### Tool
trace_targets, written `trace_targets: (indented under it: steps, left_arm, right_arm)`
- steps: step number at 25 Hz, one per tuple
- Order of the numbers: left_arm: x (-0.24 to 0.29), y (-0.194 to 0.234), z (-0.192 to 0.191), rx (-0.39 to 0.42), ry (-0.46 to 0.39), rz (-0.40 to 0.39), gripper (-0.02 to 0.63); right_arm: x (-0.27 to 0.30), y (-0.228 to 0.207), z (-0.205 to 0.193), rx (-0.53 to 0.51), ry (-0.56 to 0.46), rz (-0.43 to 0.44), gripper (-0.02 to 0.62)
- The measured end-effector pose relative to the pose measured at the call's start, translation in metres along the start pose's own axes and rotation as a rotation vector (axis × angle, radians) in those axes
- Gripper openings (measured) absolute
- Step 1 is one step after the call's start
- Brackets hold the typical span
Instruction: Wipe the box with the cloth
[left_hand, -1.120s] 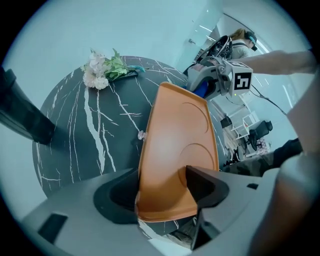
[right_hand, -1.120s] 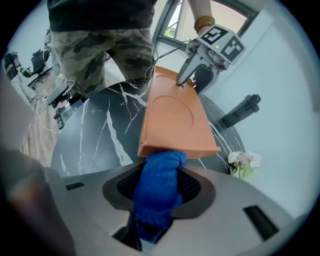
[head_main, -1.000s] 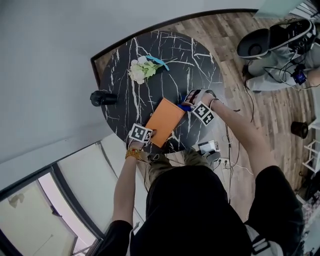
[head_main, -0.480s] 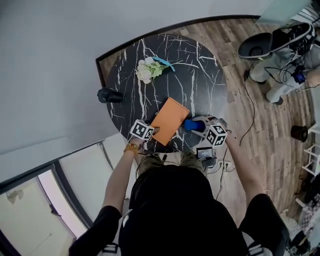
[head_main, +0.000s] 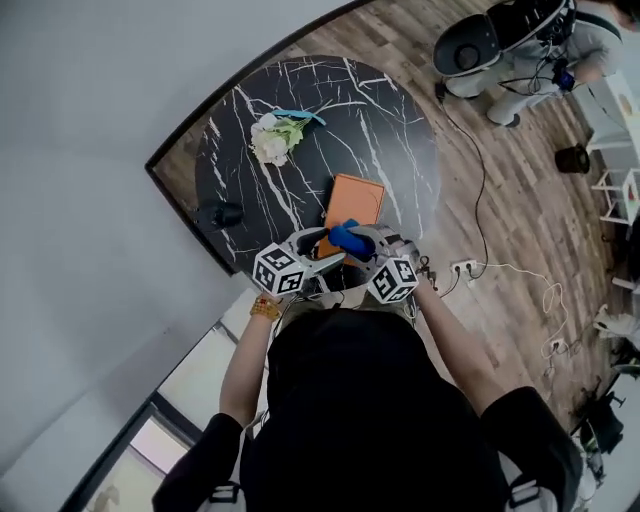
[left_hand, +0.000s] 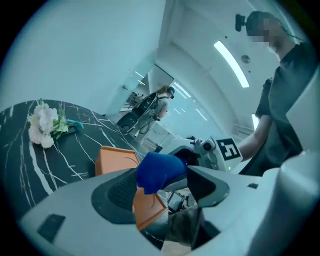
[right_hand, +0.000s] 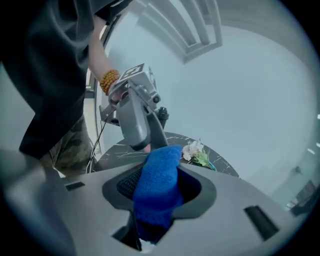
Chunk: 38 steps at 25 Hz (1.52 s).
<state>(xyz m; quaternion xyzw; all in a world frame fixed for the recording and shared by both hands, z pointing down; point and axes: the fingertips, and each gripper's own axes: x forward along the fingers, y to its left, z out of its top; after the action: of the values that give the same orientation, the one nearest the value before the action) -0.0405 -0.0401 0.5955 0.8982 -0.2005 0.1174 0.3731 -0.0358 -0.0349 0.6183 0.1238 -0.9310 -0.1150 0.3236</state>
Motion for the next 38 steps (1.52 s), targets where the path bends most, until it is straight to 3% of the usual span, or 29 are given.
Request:
trace_targets:
  steps: [2, 4, 5, 8, 10, 12, 14, 19, 23, 28, 33, 38]
  left_arm:
    - [-0.011, -0.006, -0.004, -0.049, 0.018, -0.111, 0.308]
    - [-0.022, 0.001, -0.012, -0.079, 0.049, -0.168, 0.305]
    - [-0.026, 0.008, -0.017, -0.077, 0.069, -0.181, 0.236]
    - [-0.029, 0.016, -0.024, -0.071, 0.12, -0.227, 0.201]
    - [-0.026, 0.019, -0.021, -0.11, 0.111, -0.235, 0.178]
    - [-0.022, 0.029, -0.017, -0.158, 0.089, -0.21, 0.124]
    - [-0.019, 0.048, -0.011, -0.191, 0.059, -0.145, 0.11]
    - [-0.022, 0.122, 0.029, -0.264, -0.121, 0.169, 0.107]
    - [-0.004, 0.185, 0.055, -0.25, -0.134, 0.353, 0.106]
    - [0.03, 0.221, 0.039, -0.416, -0.091, 0.375, 0.104]
    - [0.049, 0.219, 0.02, -0.413, 0.016, 0.325, 0.103]
    - [0.045, 0.216, -0.006, -0.465, 0.091, 0.273, 0.1]
  right_arm:
    - [0.014, 0.018, 0.015, -0.101, 0.048, -0.014, 0.137]
    - [0.027, 0.033, 0.027, -0.178, 0.085, -0.037, 0.138]
    - [0.032, 0.038, 0.03, -0.193, 0.104, -0.054, 0.138]
    - [0.043, 0.051, 0.016, -0.169, 0.167, -0.118, 0.143]
    - [0.045, 0.046, 0.012, -0.101, 0.19, -0.15, 0.152]
    - [0.045, 0.033, 0.017, 0.008, 0.188, -0.168, 0.183]
    - [0.045, 0.022, 0.01, 0.122, 0.193, -0.206, 0.193]
    - [0.029, 0.031, -0.037, 0.323, 0.351, -0.24, 0.193]
    - [0.026, 0.041, -0.062, 0.421, 0.441, -0.237, 0.193]
    - [0.03, 0.052, -0.079, 0.577, 0.502, -0.253, 0.193]
    - [0.038, 0.055, -0.081, 0.578, 0.497, -0.225, 0.19]
    - [0.051, 0.058, -0.078, 0.74, 0.449, -0.28, 0.189]
